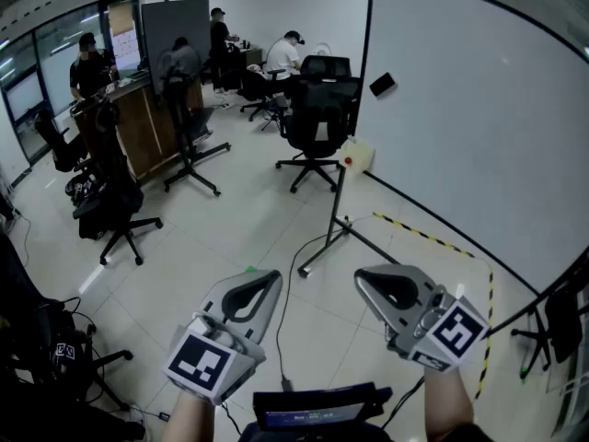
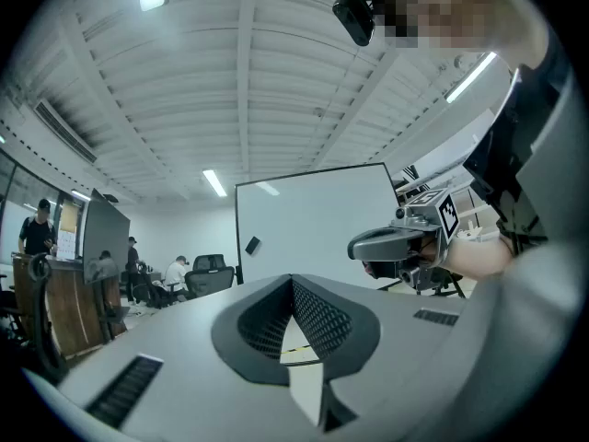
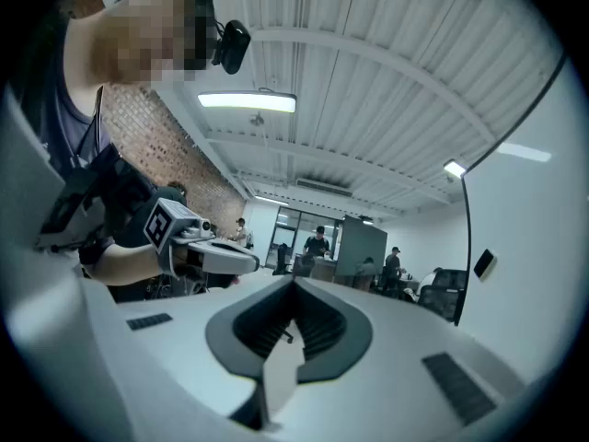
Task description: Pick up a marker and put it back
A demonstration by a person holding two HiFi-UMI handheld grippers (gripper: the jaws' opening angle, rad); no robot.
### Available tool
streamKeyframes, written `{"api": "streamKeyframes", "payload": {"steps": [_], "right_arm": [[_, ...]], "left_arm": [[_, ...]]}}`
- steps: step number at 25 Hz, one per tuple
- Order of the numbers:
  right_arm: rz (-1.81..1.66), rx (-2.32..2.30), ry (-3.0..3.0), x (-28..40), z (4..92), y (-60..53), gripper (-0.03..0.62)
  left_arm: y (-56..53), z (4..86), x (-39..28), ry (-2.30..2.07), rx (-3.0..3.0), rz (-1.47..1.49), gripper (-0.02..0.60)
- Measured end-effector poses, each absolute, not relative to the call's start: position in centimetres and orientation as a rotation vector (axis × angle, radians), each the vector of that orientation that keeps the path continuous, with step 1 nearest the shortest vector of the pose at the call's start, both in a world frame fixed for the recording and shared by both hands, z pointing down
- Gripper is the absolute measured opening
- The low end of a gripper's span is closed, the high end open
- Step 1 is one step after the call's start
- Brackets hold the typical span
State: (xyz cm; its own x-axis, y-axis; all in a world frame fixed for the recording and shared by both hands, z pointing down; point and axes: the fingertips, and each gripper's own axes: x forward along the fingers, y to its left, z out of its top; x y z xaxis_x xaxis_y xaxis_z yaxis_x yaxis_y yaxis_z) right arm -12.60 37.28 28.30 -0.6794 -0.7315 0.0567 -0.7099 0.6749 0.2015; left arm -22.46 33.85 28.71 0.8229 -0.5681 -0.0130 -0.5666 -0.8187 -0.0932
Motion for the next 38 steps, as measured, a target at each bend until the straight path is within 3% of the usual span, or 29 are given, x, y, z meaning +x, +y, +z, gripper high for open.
{"api": "streamKeyframes", "payload": {"steps": [7, 15, 38], "right_arm": [[-0.249, 1.224, -2.731, -16.9, 29.2, 33.8, 0.012], [-0.229, 1.242, -2.726, -16.7, 29.6, 30.6, 0.012], [-0.099, 1.011, -2.895, -4.9, 32.0, 11.7, 0.012]], "left_arm": [[30.0, 29.7, -25.7, 0.866, -2.928, -0.01, 0.0], [27.2, 30.0, -25.2, 0.837, -2.951, -0.011, 0.0], [10.6, 30.4, -12.4, 1.064, -2.881, -0.132, 0.0]]}}
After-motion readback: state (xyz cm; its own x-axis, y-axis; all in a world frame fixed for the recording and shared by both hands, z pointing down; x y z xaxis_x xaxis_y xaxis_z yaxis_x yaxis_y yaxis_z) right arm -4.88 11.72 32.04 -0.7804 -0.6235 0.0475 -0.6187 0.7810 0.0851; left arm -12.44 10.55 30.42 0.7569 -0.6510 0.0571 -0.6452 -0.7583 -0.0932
